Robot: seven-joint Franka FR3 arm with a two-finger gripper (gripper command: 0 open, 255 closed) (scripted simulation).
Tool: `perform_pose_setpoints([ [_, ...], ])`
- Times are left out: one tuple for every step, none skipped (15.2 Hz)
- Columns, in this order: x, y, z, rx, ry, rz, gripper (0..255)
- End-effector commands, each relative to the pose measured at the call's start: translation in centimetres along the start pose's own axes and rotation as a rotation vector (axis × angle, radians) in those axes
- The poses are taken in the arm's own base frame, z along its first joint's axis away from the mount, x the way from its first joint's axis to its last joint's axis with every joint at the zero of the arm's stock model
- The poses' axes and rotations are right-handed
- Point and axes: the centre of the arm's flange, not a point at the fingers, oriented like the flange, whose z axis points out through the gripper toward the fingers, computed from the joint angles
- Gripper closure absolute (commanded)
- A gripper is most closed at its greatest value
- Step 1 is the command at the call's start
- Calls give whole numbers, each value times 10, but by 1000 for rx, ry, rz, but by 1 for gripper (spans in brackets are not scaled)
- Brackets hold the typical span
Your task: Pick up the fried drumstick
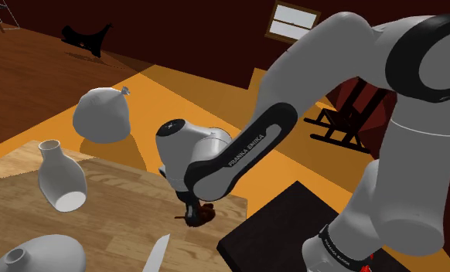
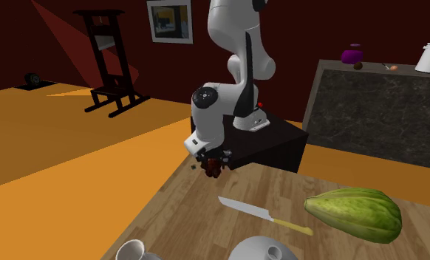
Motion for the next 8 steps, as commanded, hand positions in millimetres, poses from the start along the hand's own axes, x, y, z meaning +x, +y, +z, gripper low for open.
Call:
perform_pose_setpoints([
  [-3,-1,-10,0,0,0,255],
  [-4,-1,-15,0,0,0,255],
  [-6,-1,-20,0,0,0,255],
  [-8,-1,-25,0,0,0,255],
  [-9,-1,-30,0,0,0,255],
  [-11,-1,-35,0,0,0,255],
  [-12,-2,-40,0,0,0,255],
  [-14,-2,-45,0,0,0,255],
])
